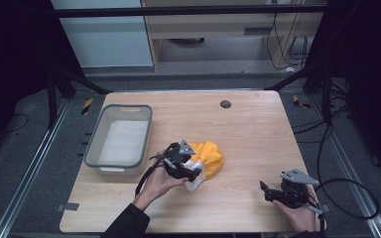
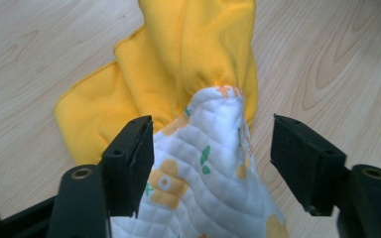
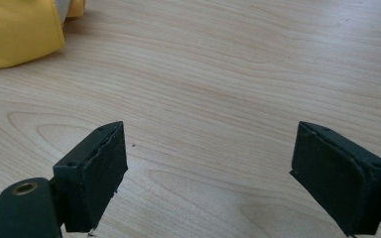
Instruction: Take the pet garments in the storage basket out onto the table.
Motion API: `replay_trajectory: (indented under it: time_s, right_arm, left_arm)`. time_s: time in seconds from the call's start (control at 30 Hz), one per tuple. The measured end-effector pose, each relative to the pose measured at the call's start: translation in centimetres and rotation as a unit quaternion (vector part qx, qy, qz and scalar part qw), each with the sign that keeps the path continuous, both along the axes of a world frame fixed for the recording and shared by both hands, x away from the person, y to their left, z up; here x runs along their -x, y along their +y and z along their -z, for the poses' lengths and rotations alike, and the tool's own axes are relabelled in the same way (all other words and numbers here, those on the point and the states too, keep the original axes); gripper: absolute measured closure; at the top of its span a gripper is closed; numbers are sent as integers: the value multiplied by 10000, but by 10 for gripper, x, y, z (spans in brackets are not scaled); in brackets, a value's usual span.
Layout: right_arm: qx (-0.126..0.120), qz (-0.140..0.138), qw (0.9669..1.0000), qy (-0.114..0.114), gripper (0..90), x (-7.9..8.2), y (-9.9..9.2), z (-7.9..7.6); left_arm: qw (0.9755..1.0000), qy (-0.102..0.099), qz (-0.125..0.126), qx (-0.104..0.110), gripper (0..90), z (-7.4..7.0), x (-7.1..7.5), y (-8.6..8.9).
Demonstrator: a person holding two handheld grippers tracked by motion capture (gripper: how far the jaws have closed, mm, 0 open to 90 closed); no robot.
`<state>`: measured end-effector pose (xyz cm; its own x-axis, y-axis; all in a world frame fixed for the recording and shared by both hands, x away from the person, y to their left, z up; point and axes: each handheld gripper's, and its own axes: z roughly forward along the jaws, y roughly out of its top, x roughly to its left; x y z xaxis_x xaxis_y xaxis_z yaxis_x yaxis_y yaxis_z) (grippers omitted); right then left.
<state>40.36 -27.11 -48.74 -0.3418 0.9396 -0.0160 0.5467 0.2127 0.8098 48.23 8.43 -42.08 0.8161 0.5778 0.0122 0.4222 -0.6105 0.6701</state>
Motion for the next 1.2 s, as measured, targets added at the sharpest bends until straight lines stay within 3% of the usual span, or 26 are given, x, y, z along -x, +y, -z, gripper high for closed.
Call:
replay_trajectory:
  time_s: [0.17, 0.47, 0.9, 1.2]
  right_arm:
    - [-15, 9, 10000, 4, 136, 0, 0, 0]
    - [-9, 8, 10000, -4, 133, 0, 0, 0]
    - [32, -1, 10000, -19, 130, 1, 0, 1]
    - [40, -12, 10000, -32, 125, 2, 0, 1]
  left_arm:
    - [9996, -202, -18, 199, 241, -5, 5, 10]
    - [9977, -472, -116, 470, 219, -10, 15, 27]
    - [9925, -826, -387, 817, 219, -6, 34, 62]
    - [9906, -719, -620, 981, 252, 7, 47, 85]
